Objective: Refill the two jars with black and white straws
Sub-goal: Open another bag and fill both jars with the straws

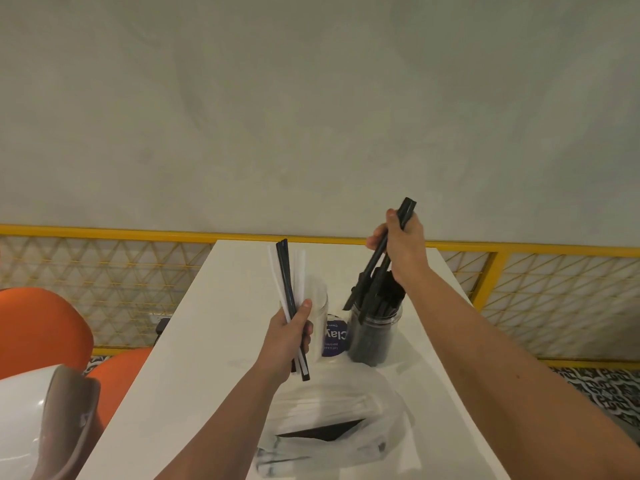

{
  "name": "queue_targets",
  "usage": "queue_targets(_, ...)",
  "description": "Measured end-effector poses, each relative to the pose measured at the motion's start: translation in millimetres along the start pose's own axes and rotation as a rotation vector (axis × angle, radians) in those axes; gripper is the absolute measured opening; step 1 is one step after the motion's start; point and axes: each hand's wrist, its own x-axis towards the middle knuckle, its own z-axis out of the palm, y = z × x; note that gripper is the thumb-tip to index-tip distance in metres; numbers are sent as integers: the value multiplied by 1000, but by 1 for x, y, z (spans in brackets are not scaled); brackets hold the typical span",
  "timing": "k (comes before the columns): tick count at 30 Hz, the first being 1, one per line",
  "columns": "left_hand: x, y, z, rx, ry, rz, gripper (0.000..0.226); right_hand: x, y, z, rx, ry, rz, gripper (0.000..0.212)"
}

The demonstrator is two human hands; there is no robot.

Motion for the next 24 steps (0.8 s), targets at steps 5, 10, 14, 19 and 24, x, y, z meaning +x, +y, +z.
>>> queue_targets(5, 1, 4, 3, 28, -8, 14, 33, 7, 13, -15, -179, 32, -209, 10)
queue_targets(10, 1, 6, 4, 55, -41, 31, 38, 1, 32, -19, -245, -15, -310, 6)
queue_targets(14, -1, 7, 4, 78, -73, 17, 42, -6, 56, -24, -359, -63, -192, 9)
queue_targets(19, -2, 7, 3, 64, -104, 2, 44, -5, 64, -29, -502, -42, -160, 24)
queue_targets(24, -3, 10, 5, 38, -134, -5, 42, -7, 64, -30, -609, 16, -269, 30)
